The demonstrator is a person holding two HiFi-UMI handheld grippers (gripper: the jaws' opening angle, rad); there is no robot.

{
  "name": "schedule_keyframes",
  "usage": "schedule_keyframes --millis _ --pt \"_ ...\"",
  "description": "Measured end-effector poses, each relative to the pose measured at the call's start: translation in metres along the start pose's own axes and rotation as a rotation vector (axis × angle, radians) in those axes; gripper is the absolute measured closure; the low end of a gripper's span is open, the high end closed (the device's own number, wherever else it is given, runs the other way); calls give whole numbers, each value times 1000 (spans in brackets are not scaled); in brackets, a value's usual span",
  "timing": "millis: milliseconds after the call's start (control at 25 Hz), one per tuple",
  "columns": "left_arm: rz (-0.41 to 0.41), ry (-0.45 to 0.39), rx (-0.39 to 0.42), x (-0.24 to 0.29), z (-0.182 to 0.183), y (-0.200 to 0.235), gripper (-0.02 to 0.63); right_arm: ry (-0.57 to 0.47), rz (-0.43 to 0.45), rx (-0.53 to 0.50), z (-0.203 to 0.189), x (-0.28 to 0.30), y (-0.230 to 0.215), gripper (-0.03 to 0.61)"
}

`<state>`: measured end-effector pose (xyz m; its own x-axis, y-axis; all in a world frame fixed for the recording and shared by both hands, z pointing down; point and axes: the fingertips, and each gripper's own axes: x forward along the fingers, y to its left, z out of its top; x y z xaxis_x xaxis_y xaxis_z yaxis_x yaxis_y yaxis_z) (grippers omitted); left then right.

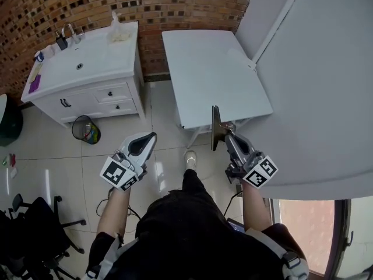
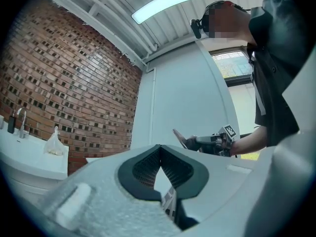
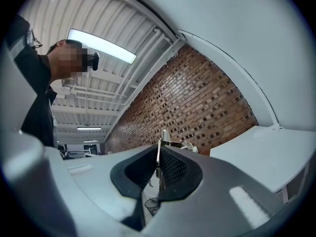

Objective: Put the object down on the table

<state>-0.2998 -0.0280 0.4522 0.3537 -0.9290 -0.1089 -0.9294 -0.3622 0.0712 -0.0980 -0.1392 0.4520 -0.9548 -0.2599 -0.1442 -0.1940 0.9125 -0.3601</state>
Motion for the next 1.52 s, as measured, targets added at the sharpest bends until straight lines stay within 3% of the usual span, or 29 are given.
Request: schedule_keyframes --millis 280,920,1520 --pt "-43 6 23 69 -7 27 614 -22 12 -11 20 27 -57 561" --pt "-25 15 28 220 1 106 614 -6 40 22 75 101 -207 563" --pt "-13 50 -23 302 -19 146 614 5 36 89 92 134 -297 562"
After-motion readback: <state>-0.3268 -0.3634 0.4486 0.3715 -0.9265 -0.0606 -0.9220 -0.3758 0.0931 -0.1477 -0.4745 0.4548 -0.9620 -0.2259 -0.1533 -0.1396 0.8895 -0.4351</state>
